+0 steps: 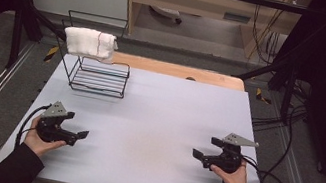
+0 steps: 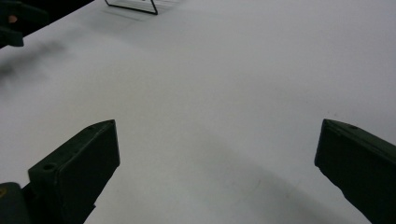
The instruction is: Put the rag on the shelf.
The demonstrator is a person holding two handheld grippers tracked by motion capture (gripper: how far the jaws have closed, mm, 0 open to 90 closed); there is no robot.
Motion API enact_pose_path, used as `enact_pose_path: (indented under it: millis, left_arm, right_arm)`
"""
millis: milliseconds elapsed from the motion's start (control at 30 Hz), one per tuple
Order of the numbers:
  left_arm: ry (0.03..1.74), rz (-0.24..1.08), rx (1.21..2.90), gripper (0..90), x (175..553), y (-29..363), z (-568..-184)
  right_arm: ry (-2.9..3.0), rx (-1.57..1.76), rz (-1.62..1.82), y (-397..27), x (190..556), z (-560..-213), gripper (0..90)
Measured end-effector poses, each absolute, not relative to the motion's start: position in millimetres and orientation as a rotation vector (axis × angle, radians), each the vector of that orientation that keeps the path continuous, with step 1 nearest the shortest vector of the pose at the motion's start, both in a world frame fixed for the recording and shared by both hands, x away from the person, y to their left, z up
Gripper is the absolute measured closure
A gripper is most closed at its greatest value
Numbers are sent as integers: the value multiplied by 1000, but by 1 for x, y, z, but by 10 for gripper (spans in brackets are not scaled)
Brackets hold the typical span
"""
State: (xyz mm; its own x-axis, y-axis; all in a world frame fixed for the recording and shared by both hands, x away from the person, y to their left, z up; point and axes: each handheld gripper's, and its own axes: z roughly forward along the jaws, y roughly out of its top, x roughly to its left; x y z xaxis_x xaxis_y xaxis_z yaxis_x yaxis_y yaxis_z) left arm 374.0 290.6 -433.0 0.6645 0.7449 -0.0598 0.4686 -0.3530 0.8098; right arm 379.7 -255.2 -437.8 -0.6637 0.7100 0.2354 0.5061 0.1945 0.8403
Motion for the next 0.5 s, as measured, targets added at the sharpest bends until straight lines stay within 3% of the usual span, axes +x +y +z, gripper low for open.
enact_pose_path:
  millis: [500]
  left_arm:
    - [937, 412, 2013, 73, 369, 294, -437]
  right_arm:
    - [2296, 1170, 1425, -263, 368, -447, 6]
